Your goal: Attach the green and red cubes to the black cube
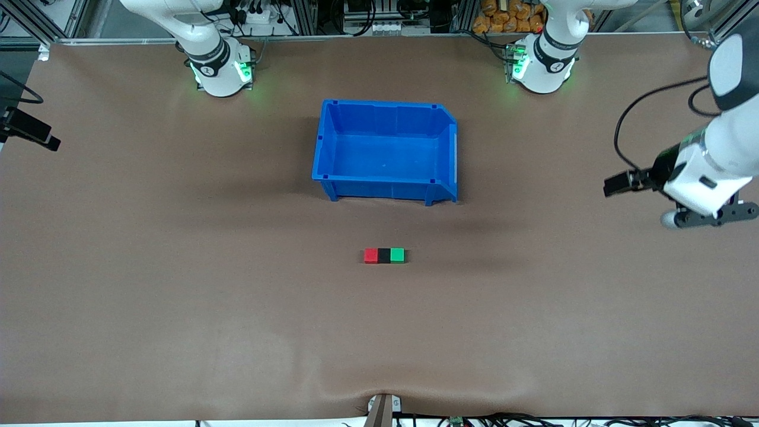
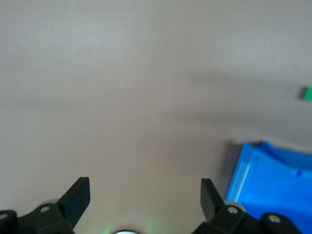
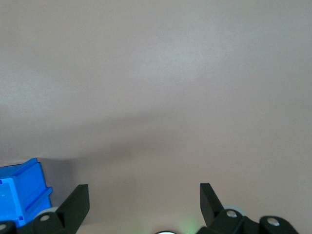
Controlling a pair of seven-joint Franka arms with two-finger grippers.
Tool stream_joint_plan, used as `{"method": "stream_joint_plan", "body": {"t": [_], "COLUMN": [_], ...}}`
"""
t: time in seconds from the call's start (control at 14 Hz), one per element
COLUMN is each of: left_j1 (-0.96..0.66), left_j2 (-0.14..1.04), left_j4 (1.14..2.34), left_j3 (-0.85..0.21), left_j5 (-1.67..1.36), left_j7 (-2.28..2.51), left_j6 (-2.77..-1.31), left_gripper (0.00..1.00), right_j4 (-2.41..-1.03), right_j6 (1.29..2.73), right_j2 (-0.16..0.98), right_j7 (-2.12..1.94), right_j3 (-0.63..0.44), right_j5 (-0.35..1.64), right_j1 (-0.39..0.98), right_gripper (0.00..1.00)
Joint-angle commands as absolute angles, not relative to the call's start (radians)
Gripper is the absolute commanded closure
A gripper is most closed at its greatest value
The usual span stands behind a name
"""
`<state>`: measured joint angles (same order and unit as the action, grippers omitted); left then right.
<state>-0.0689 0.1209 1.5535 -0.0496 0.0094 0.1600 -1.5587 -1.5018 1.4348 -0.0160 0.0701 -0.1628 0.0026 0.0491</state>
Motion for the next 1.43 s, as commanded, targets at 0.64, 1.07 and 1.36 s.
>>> {"method": "stream_joint_plan", "body": {"t": [0.64, 1.07, 1.36], "left_j1": [-0.103, -0.097, -0.091], "left_j2": [-0.014, 0.002, 0.002], "left_j4": [1.585, 1.583, 1.575], "left_j3": [0.002, 0.02, 0.021], "left_j5": [0.043, 0.043, 0.037], "left_j7": [-0.061, -0.04, -0.04], "left_j6": [-1.441, -1.44, -1.443], "left_gripper": [0.0, 0.0, 0.0], "right_j4": [-1.491, -1.491, -1.491], "right_j6": [1.427, 1.427, 1.424], "right_j2": [-0.011, -0.011, -0.011], "right_j7": [0.072, 0.072, 0.072], "right_j3": [-0.153, -0.153, -0.153], "right_j5": [0.02, 0.02, 0.02], "right_j1": [0.034, 0.031, 0.028], "right_gripper": [0.0, 0.0, 0.0]}}
